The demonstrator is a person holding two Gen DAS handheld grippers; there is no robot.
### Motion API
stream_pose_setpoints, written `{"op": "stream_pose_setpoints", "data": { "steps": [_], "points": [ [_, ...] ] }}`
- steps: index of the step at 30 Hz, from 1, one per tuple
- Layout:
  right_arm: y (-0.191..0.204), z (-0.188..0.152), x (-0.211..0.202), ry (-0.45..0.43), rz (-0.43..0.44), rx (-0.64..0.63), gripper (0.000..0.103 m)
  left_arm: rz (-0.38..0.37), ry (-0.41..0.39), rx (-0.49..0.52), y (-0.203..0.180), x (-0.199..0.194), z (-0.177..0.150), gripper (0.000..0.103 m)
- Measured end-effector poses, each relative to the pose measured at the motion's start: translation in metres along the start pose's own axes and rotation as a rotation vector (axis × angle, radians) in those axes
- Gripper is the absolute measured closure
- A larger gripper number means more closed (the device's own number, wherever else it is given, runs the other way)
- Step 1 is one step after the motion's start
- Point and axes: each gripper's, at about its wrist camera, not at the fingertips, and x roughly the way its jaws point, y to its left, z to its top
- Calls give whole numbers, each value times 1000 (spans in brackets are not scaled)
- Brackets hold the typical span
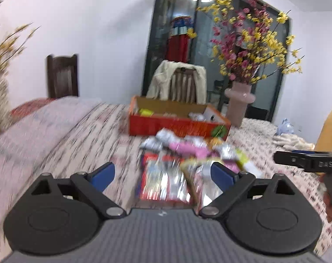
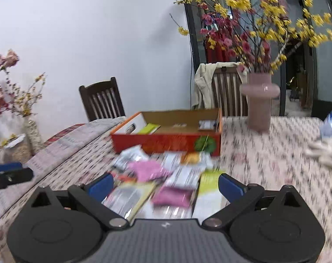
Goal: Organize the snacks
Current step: 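Move both tools back over the snack pile on the table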
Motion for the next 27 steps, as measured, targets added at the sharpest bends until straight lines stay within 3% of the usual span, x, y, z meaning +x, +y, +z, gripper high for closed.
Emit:
{"op": "stream_pose_setpoints", "data": {
  "steps": [4, 7, 12, 18, 20, 24, 27],
  "points": [
    [7, -48, -25, -15, -14, 11, 0, 54, 40, 34, 1, -14, -38, 5],
    [11, -82, -38, 22, -4, -2, 0, 76, 97, 50, 4, -19, -62, 5],
    [13, -113, -57, 54, -28, -20, 0, 75, 139, 36, 7, -22, -80, 5],
    [12, -124, -61, 50, -19, 4, 0, 48, 145, 57, -1, -12, -75, 7],
    [11, -123, -60, 46, -23, 6, 0, 15, 143, 56, -5, -7, -67, 8],
    [4, -117, -55, 34, -30, 22, 0, -68, 165, 38, -16, 13, -47, 22],
    [-1, -111, -47, 30, -29, 33, 0, -136, 181, 39, -31, 34, -33, 24]
  ]
}}
